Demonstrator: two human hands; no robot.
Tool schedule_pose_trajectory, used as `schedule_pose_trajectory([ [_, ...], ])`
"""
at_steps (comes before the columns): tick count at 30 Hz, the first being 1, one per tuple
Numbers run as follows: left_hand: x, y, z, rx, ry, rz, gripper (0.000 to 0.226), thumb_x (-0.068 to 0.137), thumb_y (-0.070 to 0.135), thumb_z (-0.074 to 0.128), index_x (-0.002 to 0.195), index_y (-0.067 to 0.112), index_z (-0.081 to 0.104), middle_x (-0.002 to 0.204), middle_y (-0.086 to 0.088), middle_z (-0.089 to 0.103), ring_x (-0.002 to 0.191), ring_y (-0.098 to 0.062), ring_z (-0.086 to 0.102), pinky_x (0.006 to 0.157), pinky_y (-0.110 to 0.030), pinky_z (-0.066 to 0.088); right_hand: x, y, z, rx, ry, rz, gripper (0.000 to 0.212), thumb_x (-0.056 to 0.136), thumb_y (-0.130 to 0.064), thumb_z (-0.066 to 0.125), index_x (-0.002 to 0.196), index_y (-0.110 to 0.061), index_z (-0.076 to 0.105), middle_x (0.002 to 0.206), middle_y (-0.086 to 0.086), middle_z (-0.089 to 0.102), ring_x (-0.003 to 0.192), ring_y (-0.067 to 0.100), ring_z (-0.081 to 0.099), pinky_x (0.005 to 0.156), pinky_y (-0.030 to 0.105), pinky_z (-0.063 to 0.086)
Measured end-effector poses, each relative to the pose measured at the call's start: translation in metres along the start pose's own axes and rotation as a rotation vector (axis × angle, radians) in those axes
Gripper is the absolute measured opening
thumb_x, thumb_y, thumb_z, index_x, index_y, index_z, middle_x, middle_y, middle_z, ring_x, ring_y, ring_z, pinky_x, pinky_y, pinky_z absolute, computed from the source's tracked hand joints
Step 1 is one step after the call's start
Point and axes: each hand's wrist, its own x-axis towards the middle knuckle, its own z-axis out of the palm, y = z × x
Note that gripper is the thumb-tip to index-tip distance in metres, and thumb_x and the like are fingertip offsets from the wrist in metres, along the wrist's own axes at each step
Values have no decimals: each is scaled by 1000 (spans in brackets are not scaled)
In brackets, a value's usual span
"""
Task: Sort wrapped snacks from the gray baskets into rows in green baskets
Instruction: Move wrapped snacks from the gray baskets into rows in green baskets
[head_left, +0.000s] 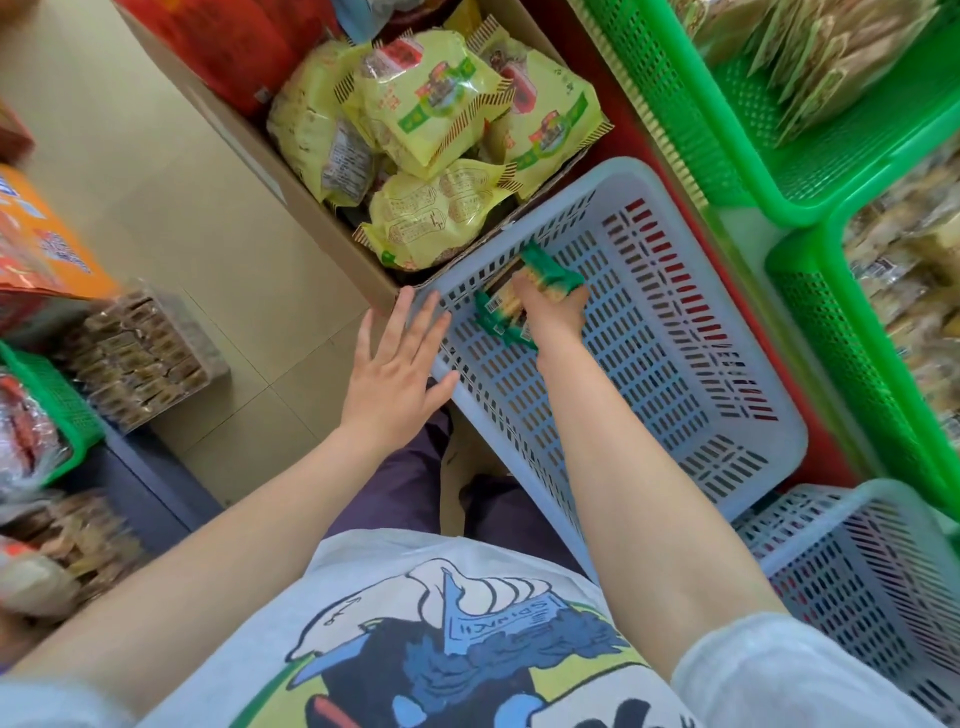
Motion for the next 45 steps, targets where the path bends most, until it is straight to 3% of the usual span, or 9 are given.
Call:
schedule_pose_trajectory([
  [6, 0, -4, -1, -5, 1, 17, 71, 102, 57, 24, 158, 15, 24, 168, -4, 7, 155, -24, -4, 122, -55, 8, 0, 0, 6, 123, -70, 102, 103, 71, -45, 88, 153, -13, 35, 149, 9, 49, 132, 28, 49, 111, 42, 42],
  [14, -1, -6, -1, -4, 18, 25, 70, 102, 57, 29, 158, 16, 23, 168, -4, 10, 155, -24, 1, 122, -56, 13, 2, 2, 14, 231, -183, 166, 105, 51, -50, 92, 141, -15, 52, 129, 12, 65, 112, 28, 65, 99, 47, 53],
  [19, -1, -7, 0, -31, 34, 33, 69, 102, 56, 34, 158, 16, 26, 168, -3, 12, 155, -23, 1, 121, -57, 15, 2, 4, 8, 339, -259, 175, 64, 79, -42, 83, 131, -13, 59, 120, 13, 69, 106, 26, 68, 96, 42, 54],
  [25, -1, -6, -2, -52, 45, 27, 68, 102, 55, 34, 157, 15, 29, 167, -4, 15, 155, -23, 3, 121, -57, 17, 2, 7, 5, 442, -326, 170, 53, 85, -40, 77, 128, -12, 62, 120, 15, 70, 110, 29, 67, 103, 46, 50],
  [32, 0, 0, -14, -114, -35, -17, 62, 101, 48, 39, 154, 15, 36, 168, -2, 13, 155, -21, -1, 121, -55, 16, 5, 15, 3, 407, -269, 141, 89, 57, -50, 89, 133, -16, 59, 123, 12, 70, 113, 28, 67, 109, 49, 45],
  [35, 4, 8, -33, -257, -86, -106, 50, 100, 39, 44, 144, 15, 49, 165, -3, 23, 154, -19, 1, 118, -52, 20, -7, 14, -7, 376, -304, 111, 74, 71, -48, 85, 132, -16, 59, 125, 11, 69, 115, 27, 65, 109, 48, 45],
  [38, 13, 25, -62, -422, 59, -132, 39, 96, 34, 46, 119, 10, 67, 138, -11, 59, 139, -29, 39, 105, -52, 40, -30, 10, -29, 404, -367, 59, 54, 87, -38, 75, 133, -13, 58, 125, 13, 69, 113, 28, 68, 102, 45, 51],
  [40, 27, 43, -90, -668, 82, -206, 34, 99, 30, 49, 118, 10, 67, 129, -6, 62, 127, -23, 48, 104, -46, 42, -52, 7, -49, 377, -425, 4, 50, 88, -36, 72, 130, -12, 60, 122, 12, 71, 112, 28, 69, 98, 44, 53],
  [45, 80, 83, -137, -1266, -402, -486, 84, 84, 66, 63, 152, 28, 32, 151, 8, 41, 134, -12, 43, 110, -35, 38, -105, -6, -98, 269, -534, -232, 49, 93, -36, 64, 133, -9, 59, 129, 17, 66, 116, 33, 66, 96, 48, 55],
])
